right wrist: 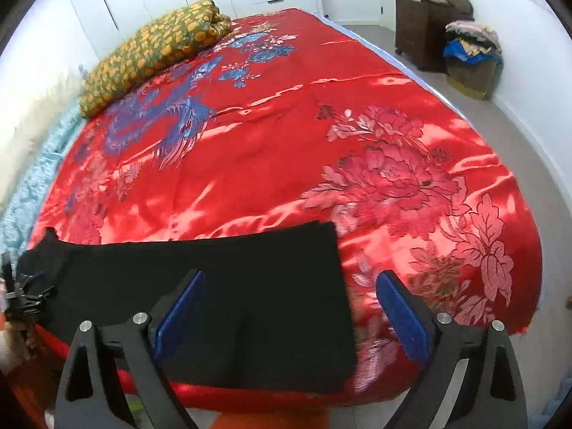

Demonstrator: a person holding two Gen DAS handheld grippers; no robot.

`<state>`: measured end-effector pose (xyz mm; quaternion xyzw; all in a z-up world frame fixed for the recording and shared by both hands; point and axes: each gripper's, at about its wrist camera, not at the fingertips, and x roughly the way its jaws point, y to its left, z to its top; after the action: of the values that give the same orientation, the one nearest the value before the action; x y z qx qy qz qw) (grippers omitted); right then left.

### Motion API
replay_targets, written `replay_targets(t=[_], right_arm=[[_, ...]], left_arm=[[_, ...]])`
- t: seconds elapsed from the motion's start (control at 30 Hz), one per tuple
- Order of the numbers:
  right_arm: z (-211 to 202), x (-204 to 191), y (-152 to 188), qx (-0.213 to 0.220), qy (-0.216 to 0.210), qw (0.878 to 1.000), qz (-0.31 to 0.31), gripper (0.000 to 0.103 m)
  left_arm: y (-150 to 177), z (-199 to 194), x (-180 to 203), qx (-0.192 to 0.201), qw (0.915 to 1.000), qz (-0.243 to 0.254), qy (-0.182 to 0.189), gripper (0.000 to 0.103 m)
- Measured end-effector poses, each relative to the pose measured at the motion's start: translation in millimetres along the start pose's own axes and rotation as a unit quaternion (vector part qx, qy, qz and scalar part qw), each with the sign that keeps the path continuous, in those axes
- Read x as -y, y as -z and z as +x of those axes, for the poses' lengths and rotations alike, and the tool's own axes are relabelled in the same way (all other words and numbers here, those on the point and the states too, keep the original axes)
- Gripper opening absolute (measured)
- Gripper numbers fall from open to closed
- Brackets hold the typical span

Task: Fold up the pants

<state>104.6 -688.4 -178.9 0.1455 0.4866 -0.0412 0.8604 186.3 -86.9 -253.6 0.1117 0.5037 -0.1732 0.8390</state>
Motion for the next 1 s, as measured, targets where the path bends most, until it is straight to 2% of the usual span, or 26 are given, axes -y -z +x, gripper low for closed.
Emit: replay_targets(t=[0.1, 0.13, 0.3, 0.47, 0.53, 0.6, 0.63, 0.67, 0.7, 0.73, 0.8, 0.87, 0.97, 1.0], right_arm=[[16, 16, 3, -0.031, -0.044, 0.999, 0.009, 0.090], [21, 17, 4, -0.038, -0.050, 0.998, 0.006, 0.087], [41, 14, 10, -0.058, -0.068, 0.996, -0.011, 0.085], [51, 19, 10, -0.079, -0.116, 0.990, -0.004, 0.082], [51, 26, 10, -0.078, -0.114, 0.990, 0.009, 0.076], [54, 30, 12, -0.077, -0.121, 0.989, 0.027, 0.076], [54, 28, 11, -0.078, -0.127, 0.988, 0.028, 0.070], [55, 26, 11, -0.083, -0.136, 0.987, 0.027, 0.057], [58, 24, 11, -0.100, -0.156, 0.982, 0.032, 0.016], [61, 23, 13, -0.111, -0.172, 0.978, 0.040, 0.013], [59, 17, 15, -0.112, -0.168, 0.978, 0.043, 0.013], [50, 19, 15, -0.091, -0.193, 0.974, 0.080, 0.013], [25, 9, 14, -0.044, -0.265, 0.955, 0.123, 0.013], [12, -6, 14, -0.028, -0.300, 0.945, 0.129, 0.013]], left_arm=[[-1, -1, 1, -0.005, 0.9999, -0.014, 0.000, 0.101], [-2, -1, 1, -0.006, 0.9998, -0.017, 0.001, 0.101], [1, -5, 2, -0.012, 0.9998, -0.019, 0.001, 0.101], [4, -5, 0, -0.018, 0.9995, -0.025, -0.006, 0.101], [5, -5, 0, -0.019, 0.9994, -0.027, -0.008, 0.101], [5, -5, 0, -0.020, 0.9994, -0.027, -0.010, 0.101], [5, -5, 1, -0.021, 0.9994, -0.026, -0.011, 0.101], [4, -5, 1, -0.021, 0.9994, -0.026, -0.012, 0.101], [4, -5, 1, -0.021, 0.9993, -0.027, -0.010, 0.101], [4, -6, 1, -0.021, 0.9993, -0.028, -0.010, 0.101], [4, -8, 0, -0.020, 0.9993, -0.029, -0.009, 0.101], [4, -11, -4, -0.018, 0.9991, -0.037, -0.006, 0.101], [4, -17, -16, -0.013, 0.9982, -0.059, 0.002, 0.101], [4, -19, -21, -0.010, 0.9977, -0.067, 0.003, 0.101]])
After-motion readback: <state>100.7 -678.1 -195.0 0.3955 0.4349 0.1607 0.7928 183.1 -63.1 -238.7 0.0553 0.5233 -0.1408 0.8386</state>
